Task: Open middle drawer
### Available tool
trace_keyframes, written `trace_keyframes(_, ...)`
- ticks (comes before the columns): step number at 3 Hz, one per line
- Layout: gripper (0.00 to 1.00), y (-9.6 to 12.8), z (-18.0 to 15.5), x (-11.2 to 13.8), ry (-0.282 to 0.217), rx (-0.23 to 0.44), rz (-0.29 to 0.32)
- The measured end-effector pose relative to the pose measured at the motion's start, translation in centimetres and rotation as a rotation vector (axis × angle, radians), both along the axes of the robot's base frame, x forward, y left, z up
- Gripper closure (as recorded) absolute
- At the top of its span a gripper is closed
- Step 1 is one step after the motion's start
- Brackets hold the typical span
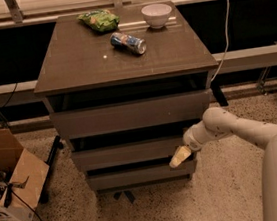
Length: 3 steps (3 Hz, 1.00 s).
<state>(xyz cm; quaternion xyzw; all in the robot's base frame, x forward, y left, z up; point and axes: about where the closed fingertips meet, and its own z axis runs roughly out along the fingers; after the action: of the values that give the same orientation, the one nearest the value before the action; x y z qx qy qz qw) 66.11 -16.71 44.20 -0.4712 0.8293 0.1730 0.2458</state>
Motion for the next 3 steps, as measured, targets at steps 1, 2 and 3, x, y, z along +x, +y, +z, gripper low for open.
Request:
trace_keyframes(1, 0.00, 2.2, 7.1, 0.5, -0.163, 0.001, 0.084)
trace_keyframes(2, 0.00, 3.3, 9.3, 0.9, -0.205, 0.010, 0.118)
trace_keyframes(3, 0.00, 3.3, 9.2, 0.8, -0.205, 0.010, 0.118)
